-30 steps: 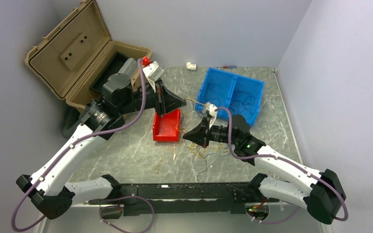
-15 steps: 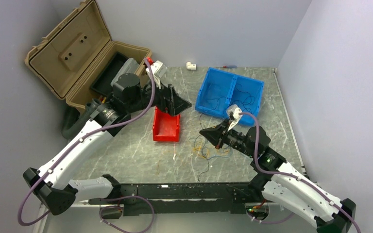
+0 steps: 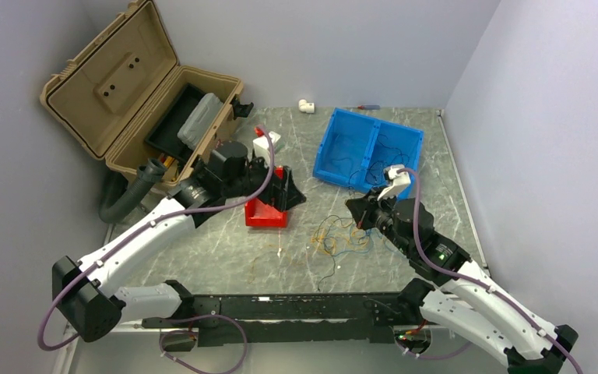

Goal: Untangle the cables
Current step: Untie the cable.

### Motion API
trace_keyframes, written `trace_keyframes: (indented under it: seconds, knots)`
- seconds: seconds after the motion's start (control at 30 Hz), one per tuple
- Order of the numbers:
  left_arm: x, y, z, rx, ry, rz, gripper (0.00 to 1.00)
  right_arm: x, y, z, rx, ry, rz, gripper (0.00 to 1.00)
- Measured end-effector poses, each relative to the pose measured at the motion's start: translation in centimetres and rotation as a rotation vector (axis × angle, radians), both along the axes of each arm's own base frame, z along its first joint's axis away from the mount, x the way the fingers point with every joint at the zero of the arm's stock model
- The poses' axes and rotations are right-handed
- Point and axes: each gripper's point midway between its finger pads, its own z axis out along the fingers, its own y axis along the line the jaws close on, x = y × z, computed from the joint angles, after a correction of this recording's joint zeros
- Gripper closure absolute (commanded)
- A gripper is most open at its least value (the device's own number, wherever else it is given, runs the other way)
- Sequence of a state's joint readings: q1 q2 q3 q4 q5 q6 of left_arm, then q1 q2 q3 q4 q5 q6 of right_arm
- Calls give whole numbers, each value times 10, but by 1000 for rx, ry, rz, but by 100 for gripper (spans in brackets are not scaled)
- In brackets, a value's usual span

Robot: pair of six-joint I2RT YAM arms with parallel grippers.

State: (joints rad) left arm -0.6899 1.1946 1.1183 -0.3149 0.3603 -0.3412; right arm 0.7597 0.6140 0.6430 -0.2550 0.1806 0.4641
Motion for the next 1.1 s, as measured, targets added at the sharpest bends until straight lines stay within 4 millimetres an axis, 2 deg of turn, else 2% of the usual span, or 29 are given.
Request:
trace_keyframes:
  seconds: [0.1,0.27,0.4,0.5,0.83,0.93,1.1]
  knots:
    - [-10,-1,-26,41,30,-16,3,2,-11,-8,-21,25,-59,100]
    - [-28,0,-64,105,71,-28,5,5,-20,-9,-21,34,-115,100]
    - [-45,1,-82,136,76,-40,7,6,-24,-12,-26,43,-138,100]
    - [-52,-2,-88,136,76,-48,9,8,-25,-15,-30,54,-149,100]
    - [-70,-22,-116,165,117,-96,27,10,-23,-21,-39,78,-155,100]
    - [-70,-30,-133,194,146,-107,32,10,-23,-21,-35,80,-158,100]
    - [-77,-40,-181,303,225,-138,40,11,-23,-21,-33,80,-160,100]
